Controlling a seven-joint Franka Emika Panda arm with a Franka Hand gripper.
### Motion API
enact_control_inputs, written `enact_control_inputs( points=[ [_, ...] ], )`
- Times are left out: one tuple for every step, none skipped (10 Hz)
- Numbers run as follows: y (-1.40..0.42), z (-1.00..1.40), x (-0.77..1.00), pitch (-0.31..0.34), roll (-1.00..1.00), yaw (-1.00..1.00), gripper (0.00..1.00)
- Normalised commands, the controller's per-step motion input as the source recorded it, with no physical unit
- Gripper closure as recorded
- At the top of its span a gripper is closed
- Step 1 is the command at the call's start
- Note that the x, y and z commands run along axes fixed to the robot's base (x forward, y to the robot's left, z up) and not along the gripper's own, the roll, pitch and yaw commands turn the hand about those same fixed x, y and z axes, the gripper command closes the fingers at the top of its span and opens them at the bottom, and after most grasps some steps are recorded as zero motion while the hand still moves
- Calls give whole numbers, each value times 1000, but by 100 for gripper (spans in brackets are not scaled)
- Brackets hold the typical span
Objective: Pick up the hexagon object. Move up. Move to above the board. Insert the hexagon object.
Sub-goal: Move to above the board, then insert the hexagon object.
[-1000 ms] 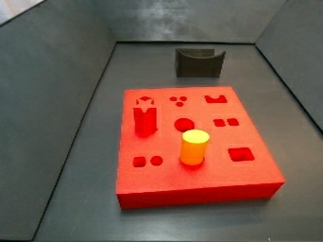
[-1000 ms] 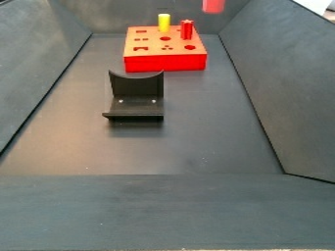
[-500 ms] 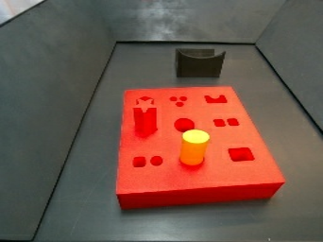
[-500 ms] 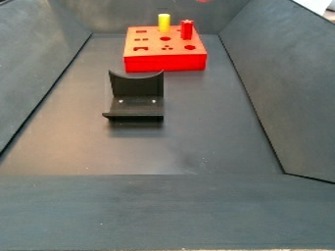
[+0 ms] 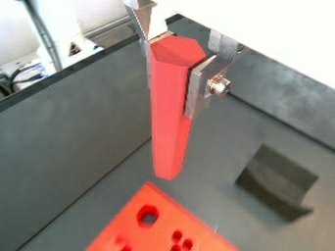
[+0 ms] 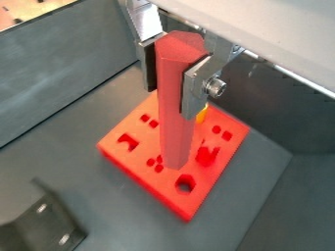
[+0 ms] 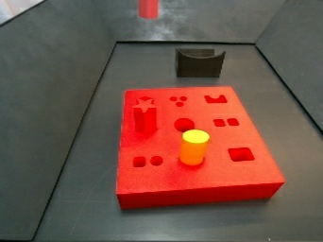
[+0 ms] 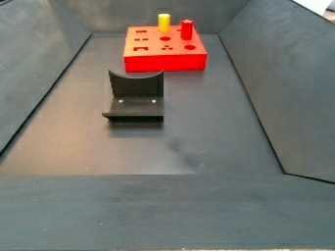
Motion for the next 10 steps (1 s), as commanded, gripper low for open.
enact_control_inputs(
  points=[
    [-960,-20,235,120,-3,7,100],
    [-676,-3,184,121,4,11,100],
    [-414,9,138,121,12,8,100],
    [-172,19,88,111,23,9,100],
    [643,-940,-549,-163,200,194,100],
    [649,-940,-574,-189,171,226,100],
    [477,-1000,-651,-180,77,343,100],
    [280,-1000,-249,-47,16,434,100],
    [0,-1000,0,-27,0,440,100],
    [-134,-1000,23,-63,0,251,100]
  ],
)
